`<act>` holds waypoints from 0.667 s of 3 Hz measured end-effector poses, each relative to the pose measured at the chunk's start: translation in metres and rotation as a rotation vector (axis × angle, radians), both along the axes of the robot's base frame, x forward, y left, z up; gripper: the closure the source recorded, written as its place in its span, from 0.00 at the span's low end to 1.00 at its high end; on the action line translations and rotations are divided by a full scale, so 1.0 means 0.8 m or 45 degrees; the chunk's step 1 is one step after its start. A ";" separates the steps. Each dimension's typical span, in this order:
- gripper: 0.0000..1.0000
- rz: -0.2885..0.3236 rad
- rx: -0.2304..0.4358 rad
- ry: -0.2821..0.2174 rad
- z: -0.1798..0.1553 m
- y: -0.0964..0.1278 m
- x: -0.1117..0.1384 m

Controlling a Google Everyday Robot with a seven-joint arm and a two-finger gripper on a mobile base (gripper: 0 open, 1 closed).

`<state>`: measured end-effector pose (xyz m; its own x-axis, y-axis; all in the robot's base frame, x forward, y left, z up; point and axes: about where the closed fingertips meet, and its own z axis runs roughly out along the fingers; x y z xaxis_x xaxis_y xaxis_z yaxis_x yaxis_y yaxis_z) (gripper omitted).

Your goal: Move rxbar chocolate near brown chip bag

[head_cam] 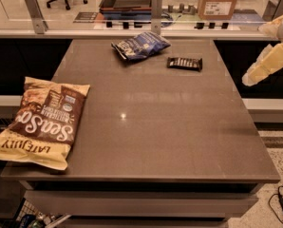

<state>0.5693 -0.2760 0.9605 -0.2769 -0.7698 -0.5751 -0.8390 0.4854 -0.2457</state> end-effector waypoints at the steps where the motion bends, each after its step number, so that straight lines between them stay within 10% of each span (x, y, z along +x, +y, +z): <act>1: 0.00 -0.040 0.121 -0.060 -0.021 -0.006 0.030; 2: 0.00 -0.072 0.211 -0.112 -0.036 -0.005 0.050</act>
Offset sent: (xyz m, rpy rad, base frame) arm 0.0601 -0.0078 -0.0418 0.2594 -0.1524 -0.1005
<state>0.6093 -0.2800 0.9316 -0.2601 -0.6471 -0.7167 -0.7879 0.5713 -0.2299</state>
